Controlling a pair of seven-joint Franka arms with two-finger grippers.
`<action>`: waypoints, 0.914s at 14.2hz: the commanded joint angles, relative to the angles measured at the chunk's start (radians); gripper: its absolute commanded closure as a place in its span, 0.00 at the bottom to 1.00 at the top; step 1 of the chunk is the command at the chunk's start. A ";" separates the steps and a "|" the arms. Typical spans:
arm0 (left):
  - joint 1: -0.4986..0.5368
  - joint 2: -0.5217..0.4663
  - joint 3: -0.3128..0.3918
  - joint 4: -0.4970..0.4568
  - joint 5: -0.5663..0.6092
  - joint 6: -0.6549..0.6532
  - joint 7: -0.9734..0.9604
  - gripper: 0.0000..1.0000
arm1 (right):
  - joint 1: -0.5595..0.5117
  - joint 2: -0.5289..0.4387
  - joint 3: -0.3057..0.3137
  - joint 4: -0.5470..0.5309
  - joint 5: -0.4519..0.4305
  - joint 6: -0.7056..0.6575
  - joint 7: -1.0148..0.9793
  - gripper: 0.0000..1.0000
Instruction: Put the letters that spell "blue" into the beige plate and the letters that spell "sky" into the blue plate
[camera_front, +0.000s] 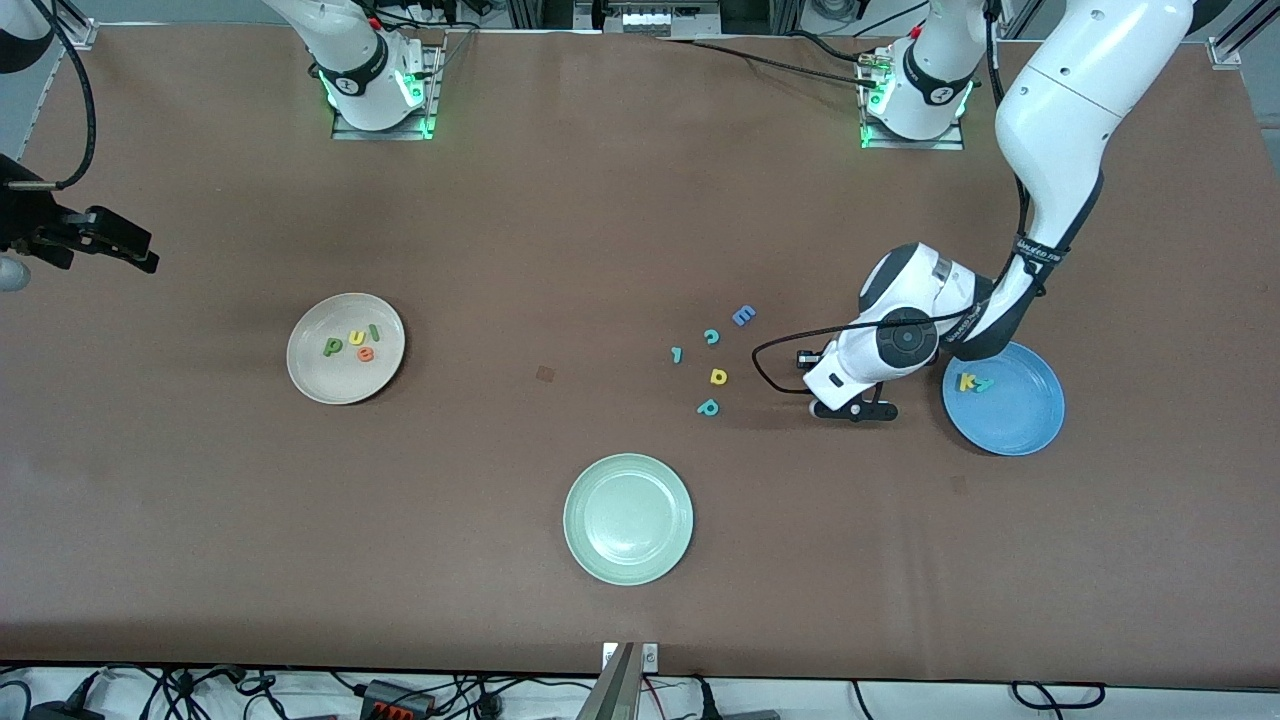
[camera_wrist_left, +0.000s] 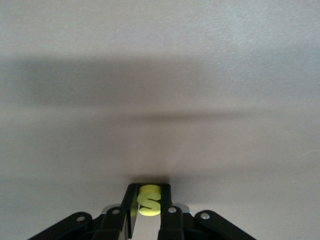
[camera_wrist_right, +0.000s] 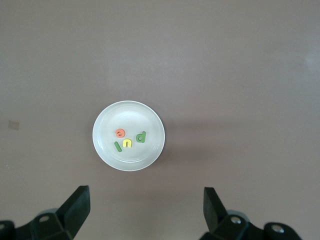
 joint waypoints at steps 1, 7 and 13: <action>0.048 -0.065 -0.008 0.028 0.008 -0.105 0.018 0.95 | -0.001 -0.015 0.002 0.015 -0.009 -0.024 -0.003 0.00; 0.208 -0.071 -0.006 0.186 0.007 -0.310 0.395 0.93 | 0.007 -0.018 0.007 0.016 -0.008 -0.041 0.000 0.00; 0.256 -0.027 0.012 0.174 0.037 -0.314 0.449 0.86 | 0.006 -0.016 0.005 0.022 -0.006 -0.041 0.008 0.00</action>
